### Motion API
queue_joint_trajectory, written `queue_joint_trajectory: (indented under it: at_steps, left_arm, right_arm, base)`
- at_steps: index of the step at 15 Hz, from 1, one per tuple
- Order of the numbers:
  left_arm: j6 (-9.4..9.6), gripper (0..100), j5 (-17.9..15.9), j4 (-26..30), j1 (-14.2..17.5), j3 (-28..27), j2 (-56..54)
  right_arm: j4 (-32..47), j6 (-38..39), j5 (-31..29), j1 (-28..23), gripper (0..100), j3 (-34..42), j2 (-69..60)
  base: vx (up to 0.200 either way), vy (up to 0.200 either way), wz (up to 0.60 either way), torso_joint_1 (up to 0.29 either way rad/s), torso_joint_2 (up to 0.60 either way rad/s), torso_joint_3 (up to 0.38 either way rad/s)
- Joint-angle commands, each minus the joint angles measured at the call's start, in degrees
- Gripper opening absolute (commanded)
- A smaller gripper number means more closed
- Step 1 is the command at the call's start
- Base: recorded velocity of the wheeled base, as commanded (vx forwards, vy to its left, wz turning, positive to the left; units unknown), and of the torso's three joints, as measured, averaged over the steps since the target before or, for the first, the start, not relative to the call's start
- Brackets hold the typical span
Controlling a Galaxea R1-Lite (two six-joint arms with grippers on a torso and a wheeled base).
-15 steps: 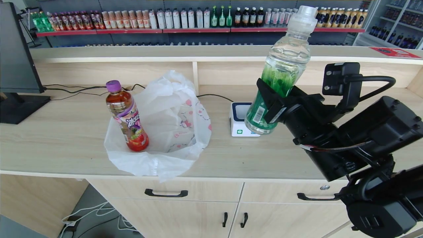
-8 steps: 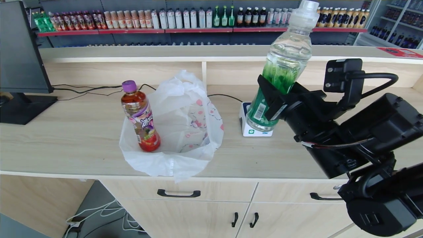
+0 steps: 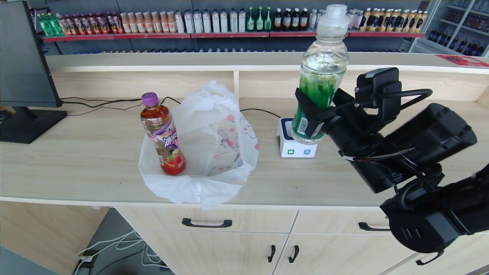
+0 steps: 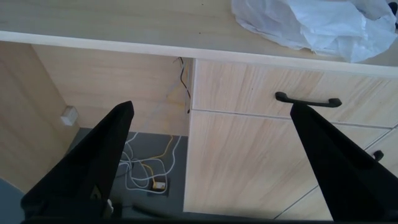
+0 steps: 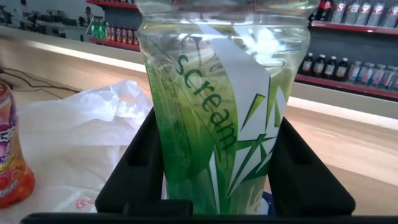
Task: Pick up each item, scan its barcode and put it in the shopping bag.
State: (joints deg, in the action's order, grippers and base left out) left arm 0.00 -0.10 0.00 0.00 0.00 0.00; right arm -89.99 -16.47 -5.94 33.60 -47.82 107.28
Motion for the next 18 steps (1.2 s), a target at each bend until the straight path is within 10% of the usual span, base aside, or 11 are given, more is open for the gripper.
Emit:
queue_joint_trajectory:
  at_steps: [1, 18]
  left_arm:
    - [0.0, 100, 0.0, 0.0, 0.0, 0.0, 0.0]
    - [0.0, 100, 0.1, -0.5, 0.0, 0.0, 0.0]
  right_arm:
    - [0.0, -0.6, 1.6, -1.1, 0, -3.6, 3.1]
    - [0.0, -22.8, 27.0, -8.7, 0, -19.7, 14.5]
  base:
    - [0.0, 0.0, 0.0, 0.0, 0.0, 0.0]
    - [0.0, 0.0, 0.0, 0.0, 0.0, 0.0]
